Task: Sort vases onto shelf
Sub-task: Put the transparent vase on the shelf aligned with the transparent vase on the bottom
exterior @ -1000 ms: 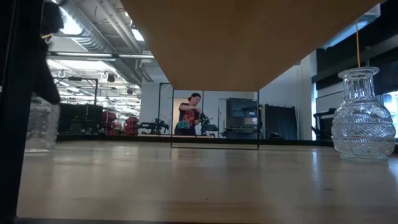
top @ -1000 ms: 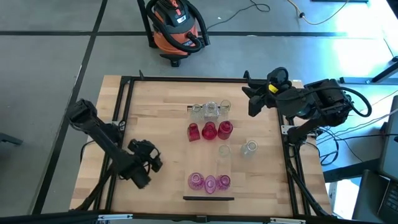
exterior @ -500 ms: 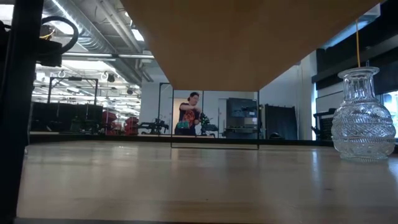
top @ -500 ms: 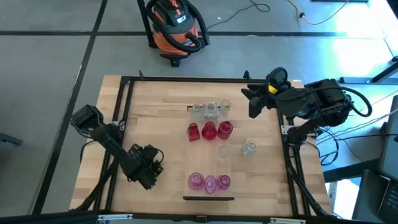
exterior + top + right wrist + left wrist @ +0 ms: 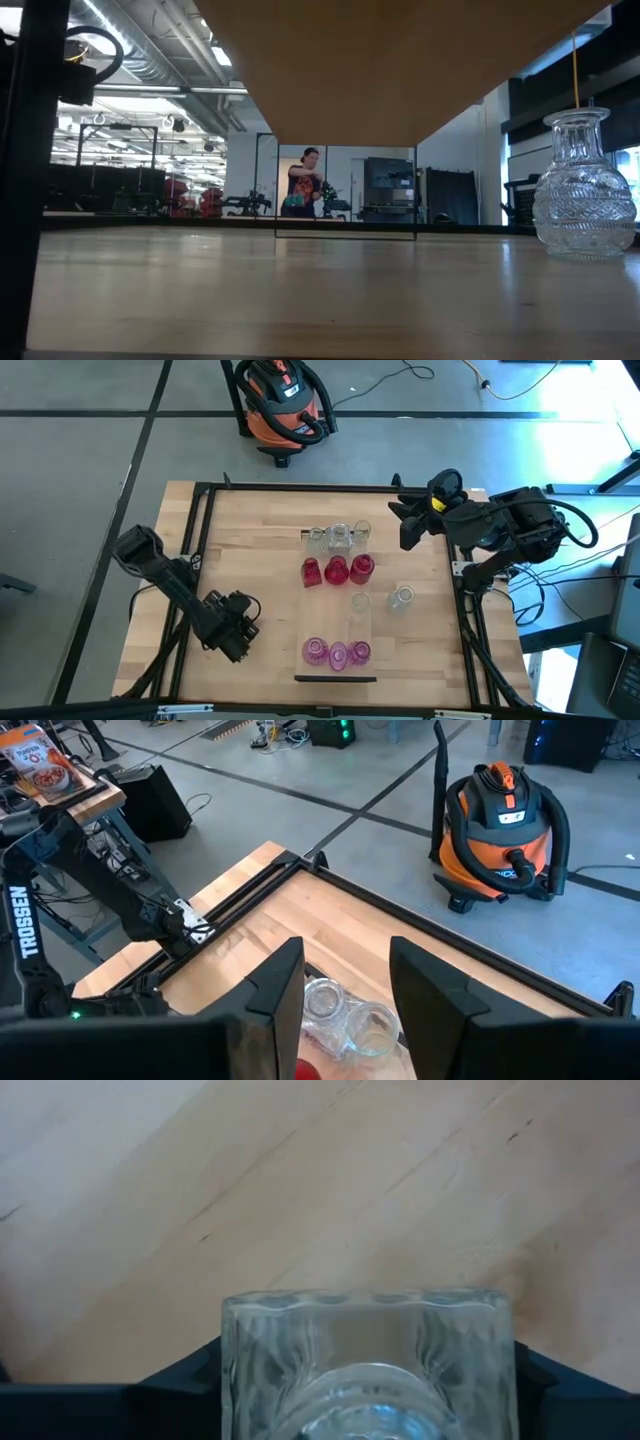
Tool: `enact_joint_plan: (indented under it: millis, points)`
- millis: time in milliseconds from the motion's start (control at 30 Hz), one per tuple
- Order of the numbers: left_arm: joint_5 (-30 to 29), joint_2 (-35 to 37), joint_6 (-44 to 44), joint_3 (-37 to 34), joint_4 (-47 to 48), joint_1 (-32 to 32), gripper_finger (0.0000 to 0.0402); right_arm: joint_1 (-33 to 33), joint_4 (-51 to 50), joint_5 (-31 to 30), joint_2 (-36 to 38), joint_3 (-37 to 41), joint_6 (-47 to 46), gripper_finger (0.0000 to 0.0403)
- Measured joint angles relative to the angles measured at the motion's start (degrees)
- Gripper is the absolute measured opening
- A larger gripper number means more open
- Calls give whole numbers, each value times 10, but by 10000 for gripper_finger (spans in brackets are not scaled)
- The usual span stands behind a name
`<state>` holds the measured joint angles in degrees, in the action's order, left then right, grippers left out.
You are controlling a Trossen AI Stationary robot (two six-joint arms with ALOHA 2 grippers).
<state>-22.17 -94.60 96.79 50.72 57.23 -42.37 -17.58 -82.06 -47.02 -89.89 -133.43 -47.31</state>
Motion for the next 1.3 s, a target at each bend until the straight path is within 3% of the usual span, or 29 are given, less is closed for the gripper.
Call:
enact_joint_plan:
  millis: [167, 367, 533, 733, 867, 1033, 1300]
  points:
    - [6, 39, -14, 0, 43, 0, 241, 0, -2, 0, 0, 0, 0, 131]
    - [37, 170, -88, 0, 65, 23, 241, 0, -7, 0, 0, 0, 0, 131]
    - [143, 323, -160, 0, 24, 84, 241, 0, -8, -2, 0, 0, 0, 131]
    - [193, 439, -168, 2, -25, 183, 241, 0, -20, -9, 0, 0, 0, 131]
    - [240, 432, -231, 38, -24, 246, 241, 0, -39, -4, 0, 0, -8, 131]
    - [264, 351, -337, 123, -22, 291, 241, 0, -49, 7, 0, 0, -9, 131]
    - [219, 199, -627, 341, -2, 281, 240, 0, -71, 12, 0, 0, -11, 131]
